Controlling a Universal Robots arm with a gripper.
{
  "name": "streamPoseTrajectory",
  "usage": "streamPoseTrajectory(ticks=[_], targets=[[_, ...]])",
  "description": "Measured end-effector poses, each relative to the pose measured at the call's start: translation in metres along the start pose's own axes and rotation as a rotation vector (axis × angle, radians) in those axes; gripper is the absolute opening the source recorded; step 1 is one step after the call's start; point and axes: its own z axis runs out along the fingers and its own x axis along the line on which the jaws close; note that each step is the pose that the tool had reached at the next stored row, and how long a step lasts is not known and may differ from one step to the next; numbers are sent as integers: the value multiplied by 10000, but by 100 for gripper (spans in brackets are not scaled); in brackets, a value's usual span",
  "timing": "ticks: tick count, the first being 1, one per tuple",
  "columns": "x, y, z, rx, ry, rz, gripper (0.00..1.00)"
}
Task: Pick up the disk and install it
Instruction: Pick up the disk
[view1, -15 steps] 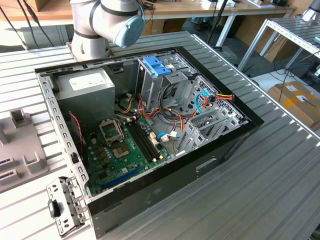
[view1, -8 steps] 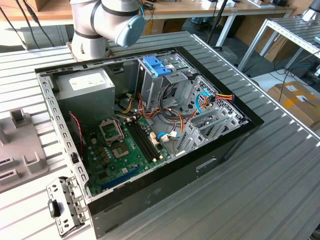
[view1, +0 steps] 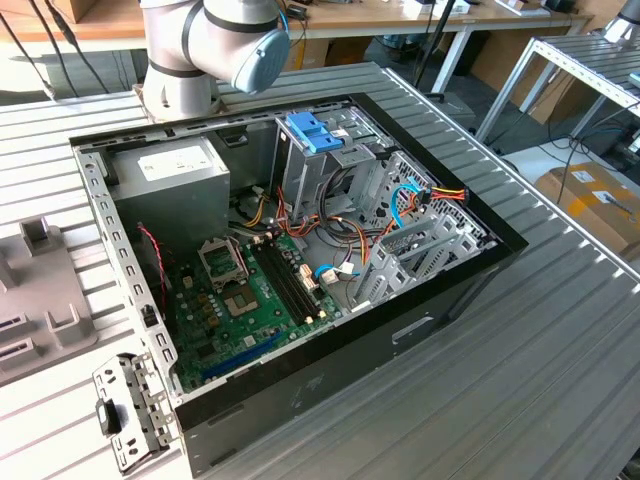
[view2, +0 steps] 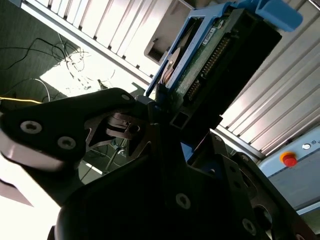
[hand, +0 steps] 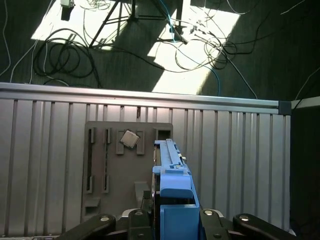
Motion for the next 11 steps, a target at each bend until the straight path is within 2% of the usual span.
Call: streamPoseTrajectory(ticks=[11], targets=[[118, 5, -14, 0, 0, 0, 36]])
